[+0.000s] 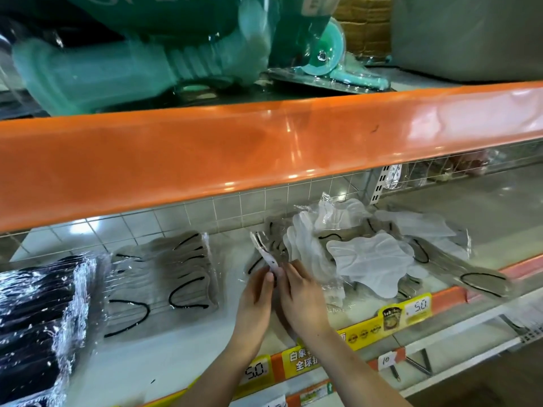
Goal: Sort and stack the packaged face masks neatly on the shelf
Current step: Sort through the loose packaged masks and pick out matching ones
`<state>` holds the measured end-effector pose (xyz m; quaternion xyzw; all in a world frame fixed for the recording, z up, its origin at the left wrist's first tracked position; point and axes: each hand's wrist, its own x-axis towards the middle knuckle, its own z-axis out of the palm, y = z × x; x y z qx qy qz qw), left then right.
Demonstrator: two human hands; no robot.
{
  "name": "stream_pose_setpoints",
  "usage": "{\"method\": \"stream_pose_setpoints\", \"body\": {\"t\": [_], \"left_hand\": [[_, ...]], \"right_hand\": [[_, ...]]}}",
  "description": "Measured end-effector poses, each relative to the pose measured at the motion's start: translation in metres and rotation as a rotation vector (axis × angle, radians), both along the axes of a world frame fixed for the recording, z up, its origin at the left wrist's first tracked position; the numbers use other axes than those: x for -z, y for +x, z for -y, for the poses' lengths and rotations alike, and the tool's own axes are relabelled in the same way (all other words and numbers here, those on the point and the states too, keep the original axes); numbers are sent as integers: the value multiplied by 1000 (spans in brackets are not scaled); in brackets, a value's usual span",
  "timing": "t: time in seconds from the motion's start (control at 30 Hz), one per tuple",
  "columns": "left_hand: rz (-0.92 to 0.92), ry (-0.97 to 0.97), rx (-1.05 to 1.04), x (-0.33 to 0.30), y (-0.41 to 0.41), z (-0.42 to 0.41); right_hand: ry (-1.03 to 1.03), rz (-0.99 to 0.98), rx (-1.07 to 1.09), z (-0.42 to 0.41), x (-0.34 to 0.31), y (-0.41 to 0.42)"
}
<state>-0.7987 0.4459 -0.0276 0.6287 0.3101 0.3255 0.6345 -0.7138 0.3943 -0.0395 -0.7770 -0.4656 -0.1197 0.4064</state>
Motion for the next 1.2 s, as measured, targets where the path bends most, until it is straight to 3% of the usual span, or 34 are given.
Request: {"method": "stream_pose_setpoints", "body": {"t": [0.17, 0.37, 0.47, 0.7, 0.83, 1.07, 1.2], "left_hand": [[45, -145, 43, -13, -7, -2], [85, -346, -315, -13, -20, -26], [156, -456, -373, -22, -34, -36], [190, -554, -173, -22, -78, -59], [121, -472, -119, -16, -106, -68], [-104, -150, -228, -21, -131, -85], [-268, 92, -292, -24, -141, -98]], "right_hand": [[-36, 82, -179, 4, -3, -5], [-20, 77, -93, 0, 6, 0], [-142, 33, -68, -3, 16, 8], [-128, 77, -48, -4, 17, 6], [5, 148, -83, 1, 6, 4], [159, 364, -170, -1, -1, -10], [133, 501, -174, -11, 3, -24]]}}
